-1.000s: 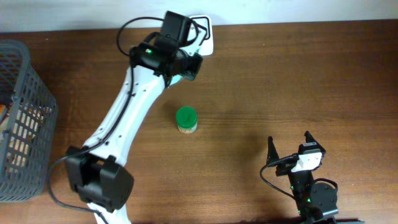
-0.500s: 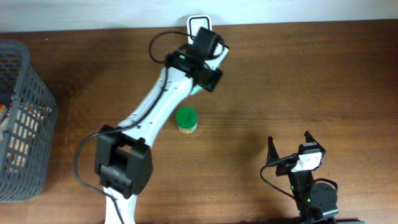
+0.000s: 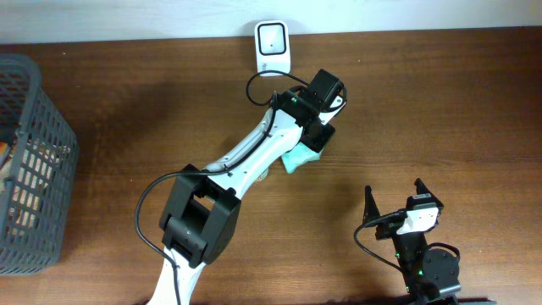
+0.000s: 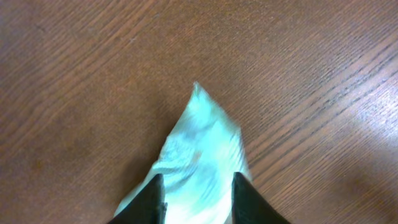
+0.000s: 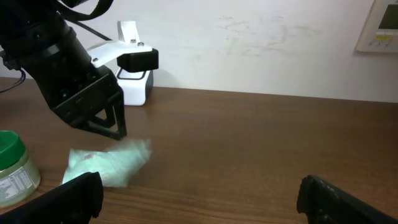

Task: Scan the item barcode
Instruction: 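Place the mint-green packet right of the jar with the left gripper, then reach the left gripper into the basket and grasp the white Pantene tube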

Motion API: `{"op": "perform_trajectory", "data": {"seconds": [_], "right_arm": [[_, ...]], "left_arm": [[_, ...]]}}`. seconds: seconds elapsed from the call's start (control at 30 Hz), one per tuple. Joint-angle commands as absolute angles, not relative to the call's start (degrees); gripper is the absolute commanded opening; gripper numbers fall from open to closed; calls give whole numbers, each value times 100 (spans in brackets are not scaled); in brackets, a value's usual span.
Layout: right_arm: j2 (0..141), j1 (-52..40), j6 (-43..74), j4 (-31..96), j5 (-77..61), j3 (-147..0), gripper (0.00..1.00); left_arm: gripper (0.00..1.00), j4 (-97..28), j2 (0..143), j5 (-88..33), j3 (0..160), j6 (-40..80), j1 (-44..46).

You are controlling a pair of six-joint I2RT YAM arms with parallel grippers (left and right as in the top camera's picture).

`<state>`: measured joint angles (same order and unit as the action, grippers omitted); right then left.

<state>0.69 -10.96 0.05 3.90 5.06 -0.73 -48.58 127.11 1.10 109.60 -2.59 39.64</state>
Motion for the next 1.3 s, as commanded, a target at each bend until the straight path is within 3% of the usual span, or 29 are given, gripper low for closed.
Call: {"op": "perform_trajectory", "data": {"seconds": [0.0,0.2,0.37,0.6,0.77,0.93,1.27], "right_arm": [[36,-1122,43,419,517,-32,98],[36,-1122,43,419,517,-32,98],[36,-1122,43,419,515,-32,98],[36,-1122,43,419,515,-32,98],[36,-1122,43,419,515,-32,98],[36,-1122,43,419,517,-32,98],[36,-1122,43,419,517,-32,98]], "left_arm": [[56,-4866,12768,86,10975,-257,3975],[65,-5100,12547,91,11773,-257,3586],[86,-5894,11948,91,13078,-259,2676],[99,-6895,10746,89,13957,-49,-89],[99,-7314,10589,89,13955,478,-2499],[100,-7041,10774,176,13109,301,-3848],[93,-4665,10868,489,10114,-1378,-4394]]}}
